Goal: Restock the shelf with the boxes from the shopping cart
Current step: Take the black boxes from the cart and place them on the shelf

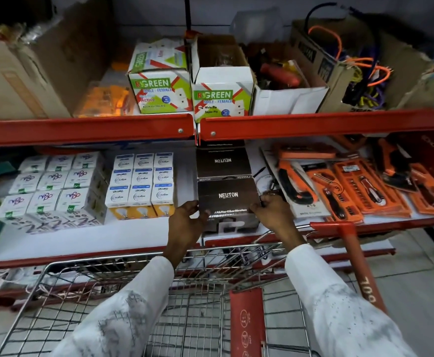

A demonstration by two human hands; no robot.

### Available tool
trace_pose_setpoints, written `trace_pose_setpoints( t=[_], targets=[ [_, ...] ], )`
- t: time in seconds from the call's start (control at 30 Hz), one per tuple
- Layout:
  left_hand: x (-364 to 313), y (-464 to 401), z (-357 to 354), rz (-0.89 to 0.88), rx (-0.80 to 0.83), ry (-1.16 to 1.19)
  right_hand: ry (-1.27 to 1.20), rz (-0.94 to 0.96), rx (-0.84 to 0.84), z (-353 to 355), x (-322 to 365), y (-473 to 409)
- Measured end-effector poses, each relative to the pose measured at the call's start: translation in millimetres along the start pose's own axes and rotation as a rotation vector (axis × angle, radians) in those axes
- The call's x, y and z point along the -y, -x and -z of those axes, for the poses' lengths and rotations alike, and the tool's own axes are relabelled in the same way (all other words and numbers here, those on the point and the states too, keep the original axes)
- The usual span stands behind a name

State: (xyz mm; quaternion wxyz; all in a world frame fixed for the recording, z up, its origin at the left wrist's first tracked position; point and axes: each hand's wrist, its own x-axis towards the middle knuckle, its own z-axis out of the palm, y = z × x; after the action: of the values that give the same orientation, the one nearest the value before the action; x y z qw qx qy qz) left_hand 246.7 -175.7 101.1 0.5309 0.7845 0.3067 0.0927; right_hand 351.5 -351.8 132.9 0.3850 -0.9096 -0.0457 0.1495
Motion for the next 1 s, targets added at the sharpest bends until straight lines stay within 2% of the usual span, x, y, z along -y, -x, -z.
trace_pose_setpoints(
  t=[0.77, 1.0],
  targets=[
    [9.0, -14.1, -6.9, -0.044, -0.013, -0.024, -0.071, 0.033, 0.013, -4.1, -6.5, -7.4],
    [10.0, -16.7, -7.2, -0.006, 0.008, 0.059, -0.051, 0.041, 0.02, -3.6, -3.8, -7.2]
  ],
)
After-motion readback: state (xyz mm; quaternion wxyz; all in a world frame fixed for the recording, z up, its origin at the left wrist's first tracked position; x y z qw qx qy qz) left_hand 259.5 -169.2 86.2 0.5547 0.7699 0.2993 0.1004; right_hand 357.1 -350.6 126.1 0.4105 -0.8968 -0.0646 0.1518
